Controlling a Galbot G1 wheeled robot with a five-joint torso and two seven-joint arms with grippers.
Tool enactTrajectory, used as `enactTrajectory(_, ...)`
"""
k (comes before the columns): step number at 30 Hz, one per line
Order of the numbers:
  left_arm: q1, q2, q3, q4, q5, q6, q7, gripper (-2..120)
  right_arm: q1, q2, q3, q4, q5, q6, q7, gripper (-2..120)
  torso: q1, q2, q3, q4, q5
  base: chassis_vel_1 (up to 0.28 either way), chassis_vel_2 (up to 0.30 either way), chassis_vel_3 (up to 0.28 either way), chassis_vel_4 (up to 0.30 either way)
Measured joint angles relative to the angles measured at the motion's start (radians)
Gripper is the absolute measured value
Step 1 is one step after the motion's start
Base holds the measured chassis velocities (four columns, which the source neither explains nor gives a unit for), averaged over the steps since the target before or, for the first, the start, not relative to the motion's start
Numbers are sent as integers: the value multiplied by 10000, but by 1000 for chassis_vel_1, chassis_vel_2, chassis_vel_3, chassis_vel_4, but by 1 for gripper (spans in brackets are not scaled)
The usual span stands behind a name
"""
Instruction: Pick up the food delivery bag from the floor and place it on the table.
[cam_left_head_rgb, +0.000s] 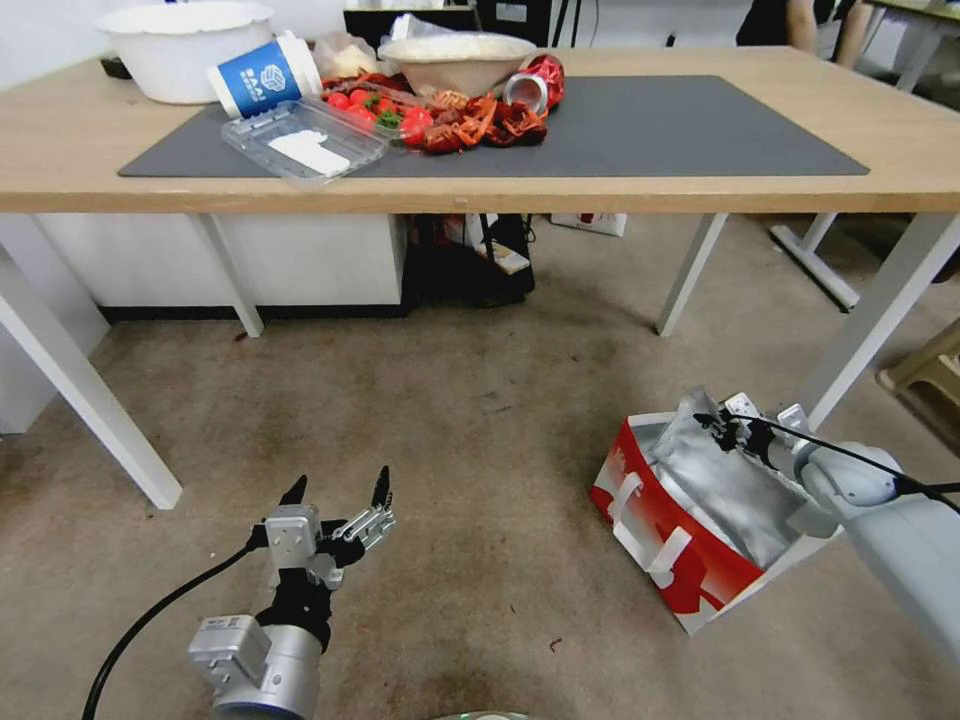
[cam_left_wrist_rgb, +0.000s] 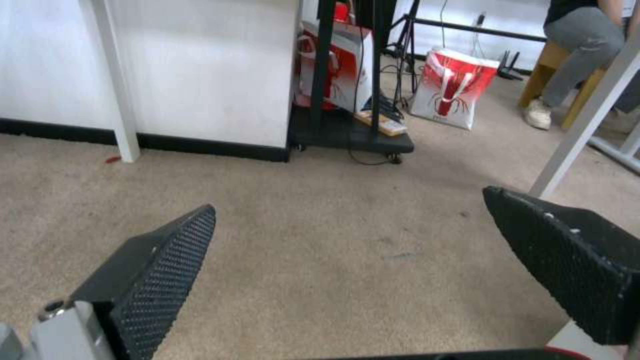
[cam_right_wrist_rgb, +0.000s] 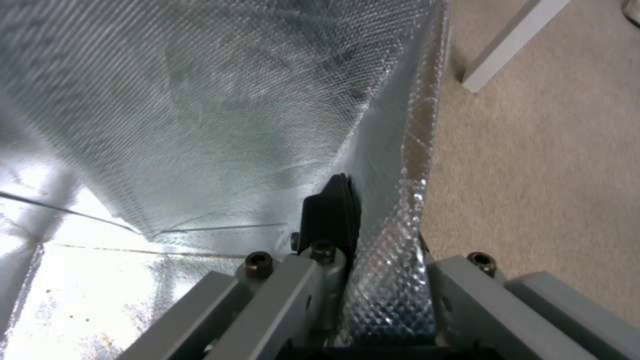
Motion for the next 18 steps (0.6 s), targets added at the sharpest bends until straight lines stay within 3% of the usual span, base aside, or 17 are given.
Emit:
enactTrajectory(9,7,1,-49,-12,-2,-9,-24,100,-305,0,319,202,296,1125,-824,0,0,0,0,1,1,0,0,0,0)
enactTrajectory(18,27,-3,-51,16,41,-139,25,100,-1642,-412,1226,1981,1269,2027,-2009,0,0,0,0,-1,2,0,0,0,0)
